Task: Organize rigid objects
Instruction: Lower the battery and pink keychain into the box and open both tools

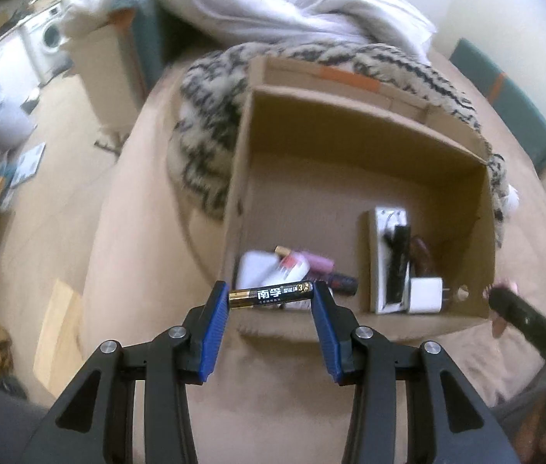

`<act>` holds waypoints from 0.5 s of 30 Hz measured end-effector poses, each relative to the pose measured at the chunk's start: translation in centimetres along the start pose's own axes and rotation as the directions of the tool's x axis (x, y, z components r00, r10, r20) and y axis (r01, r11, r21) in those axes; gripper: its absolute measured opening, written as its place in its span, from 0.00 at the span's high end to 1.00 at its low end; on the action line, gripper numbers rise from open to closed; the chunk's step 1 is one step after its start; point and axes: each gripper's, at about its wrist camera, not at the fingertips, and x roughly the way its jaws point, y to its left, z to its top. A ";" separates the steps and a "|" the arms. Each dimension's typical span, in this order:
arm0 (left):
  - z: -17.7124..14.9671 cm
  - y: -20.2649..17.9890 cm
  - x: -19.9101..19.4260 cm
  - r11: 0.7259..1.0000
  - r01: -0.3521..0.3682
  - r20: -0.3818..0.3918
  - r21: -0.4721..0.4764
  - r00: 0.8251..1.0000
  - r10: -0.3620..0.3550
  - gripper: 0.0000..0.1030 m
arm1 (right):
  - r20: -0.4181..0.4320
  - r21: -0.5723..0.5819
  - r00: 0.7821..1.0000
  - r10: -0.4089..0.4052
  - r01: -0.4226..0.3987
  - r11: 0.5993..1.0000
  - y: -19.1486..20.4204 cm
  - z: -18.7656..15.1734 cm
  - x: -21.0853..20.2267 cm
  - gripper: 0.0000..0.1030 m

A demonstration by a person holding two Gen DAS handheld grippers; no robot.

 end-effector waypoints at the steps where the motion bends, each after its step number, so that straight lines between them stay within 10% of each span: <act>1: 0.4 -0.3 0.0 1.000 -0.004 0.015 0.016 1.000 0.003 0.61 | -0.004 -0.003 1.000 -0.002 0.002 1.000 0.0 0.6 0.4 0.50; 15: 1.0 -2.8 5.9 0.987 0.036 -0.029 0.159 0.999 -0.032 0.61 | -0.138 -0.040 0.989 -0.059 0.054 0.998 -0.2 1.0 6.2 0.50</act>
